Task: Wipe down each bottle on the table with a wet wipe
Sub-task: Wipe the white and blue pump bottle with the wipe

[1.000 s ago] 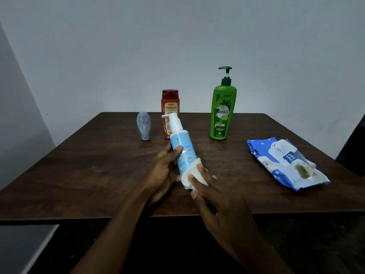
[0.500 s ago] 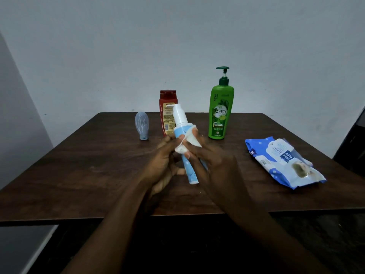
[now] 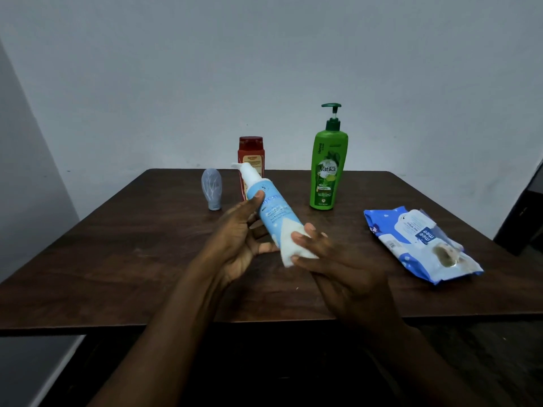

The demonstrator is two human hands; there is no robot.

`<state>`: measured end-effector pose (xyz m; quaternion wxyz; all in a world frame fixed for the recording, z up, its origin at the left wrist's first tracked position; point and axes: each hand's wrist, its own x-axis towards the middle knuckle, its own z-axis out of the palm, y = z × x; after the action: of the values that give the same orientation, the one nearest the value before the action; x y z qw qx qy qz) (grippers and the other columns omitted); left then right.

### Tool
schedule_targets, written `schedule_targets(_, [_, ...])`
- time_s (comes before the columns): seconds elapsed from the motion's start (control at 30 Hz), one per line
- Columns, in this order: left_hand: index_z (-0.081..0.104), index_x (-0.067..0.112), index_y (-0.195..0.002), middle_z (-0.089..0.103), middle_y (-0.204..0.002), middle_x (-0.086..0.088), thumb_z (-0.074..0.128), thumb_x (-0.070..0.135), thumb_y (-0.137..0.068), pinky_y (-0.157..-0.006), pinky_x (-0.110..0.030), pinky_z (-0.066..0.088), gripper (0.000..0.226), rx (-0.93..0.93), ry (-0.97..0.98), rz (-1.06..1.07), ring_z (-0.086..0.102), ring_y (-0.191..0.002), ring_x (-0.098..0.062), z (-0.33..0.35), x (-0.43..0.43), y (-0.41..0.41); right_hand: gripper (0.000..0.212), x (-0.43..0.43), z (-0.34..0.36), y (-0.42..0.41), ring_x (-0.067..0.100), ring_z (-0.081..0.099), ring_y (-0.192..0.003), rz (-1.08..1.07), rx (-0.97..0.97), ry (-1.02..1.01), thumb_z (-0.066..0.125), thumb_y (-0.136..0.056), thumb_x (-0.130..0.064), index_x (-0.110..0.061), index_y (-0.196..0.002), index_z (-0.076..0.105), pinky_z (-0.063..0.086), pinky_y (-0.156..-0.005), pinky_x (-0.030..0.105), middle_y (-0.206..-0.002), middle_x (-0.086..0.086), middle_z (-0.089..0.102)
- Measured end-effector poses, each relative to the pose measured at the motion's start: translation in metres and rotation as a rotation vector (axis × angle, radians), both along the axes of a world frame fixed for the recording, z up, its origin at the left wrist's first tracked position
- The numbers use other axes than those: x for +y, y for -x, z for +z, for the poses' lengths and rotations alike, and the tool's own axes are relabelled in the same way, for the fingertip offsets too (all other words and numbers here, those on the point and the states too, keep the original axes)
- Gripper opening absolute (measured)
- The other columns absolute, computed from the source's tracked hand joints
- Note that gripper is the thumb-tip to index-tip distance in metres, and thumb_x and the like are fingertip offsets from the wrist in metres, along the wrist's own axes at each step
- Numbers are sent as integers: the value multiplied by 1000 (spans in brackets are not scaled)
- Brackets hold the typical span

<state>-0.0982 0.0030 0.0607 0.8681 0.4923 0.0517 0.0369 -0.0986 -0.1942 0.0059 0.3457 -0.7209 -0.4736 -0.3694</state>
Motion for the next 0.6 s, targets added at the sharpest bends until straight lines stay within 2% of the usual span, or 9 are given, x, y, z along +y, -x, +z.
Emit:
schedule_targets(0.1, [53,-1,-133,73,-107,-17,55,31,-101,-63,-46,64,46,18,101,-16,75,-86,-26,1,-10,1,25,0,4,-1,15,67,-115,-124,-14,-223,74,-84,4,-4,-108,76,54,-97,35,-126,8,68])
schedule_targets(0.17, [52,-3,-134,71,-110,-19,53,31,-102,-61,-45,64,46,24,166,-25,75,-84,-28,3,-16,1,27,7,8,2,9,70,-107,-157,57,-387,77,-83,2,-8,-108,75,56,-93,31,-118,6,72])
schedule_targets(0.3, [47,-5,-142,64,-129,-26,53,31,-101,-59,-45,63,54,20,267,-18,74,-86,-32,4,-22,0,29,27,16,17,4,73,-94,-25,527,-777,78,-80,-2,-19,-103,74,57,-82,19,-101,-10,77])
schedule_targets(0.33, [46,-5,-142,65,-126,-26,53,30,-101,-57,-45,63,54,17,293,-9,75,-85,-32,4,-23,0,28,30,14,18,5,74,-91,-3,606,-833,78,-79,-2,-21,-100,75,56,-78,16,-96,-15,77])
schedule_targets(0.4, [46,-4,-143,73,-106,-22,53,29,-102,-53,-43,61,53,2,341,16,77,-77,-30,2,-24,-1,26,35,10,21,3,74,-85,-16,654,-855,80,-78,-5,-24,-95,76,56,-74,14,-89,-17,77])
schedule_targets(0.43, [47,-4,-143,75,-97,-19,52,28,-102,-51,-42,61,52,-10,359,27,77,-74,-29,1,-24,-1,25,37,8,23,2,74,-81,-52,608,-831,81,-77,-8,-25,-95,76,55,-73,13,-86,-17,76])
schedule_targets(0.5, [48,-3,-142,76,-88,-17,50,28,-103,-50,-39,60,50,-29,381,42,77,-72,-27,0,-24,-1,21,36,6,25,-3,72,-77,-202,347,-664,84,-76,-14,-22,-94,77,53,-73,10,-86,-15,75])
schedule_targets(0.57, [51,-1,-137,75,-92,-16,51,27,-103,-51,-39,61,45,-31,380,45,77,-72,-25,2,-25,-1,18,34,3,26,-3,70,-78,-302,114,-505,87,-74,-17,-15,-91,80,53,-75,13,-87,-11,75])
schedule_targets(0.6, [52,0,-136,74,-97,-16,52,28,-103,-52,-39,61,43,-31,370,37,77,-74,-24,2,-26,0,18,33,2,27,-1,71,-80,-299,72,-461,88,-74,-16,-12,-90,80,55,-76,16,-89,-8,76])
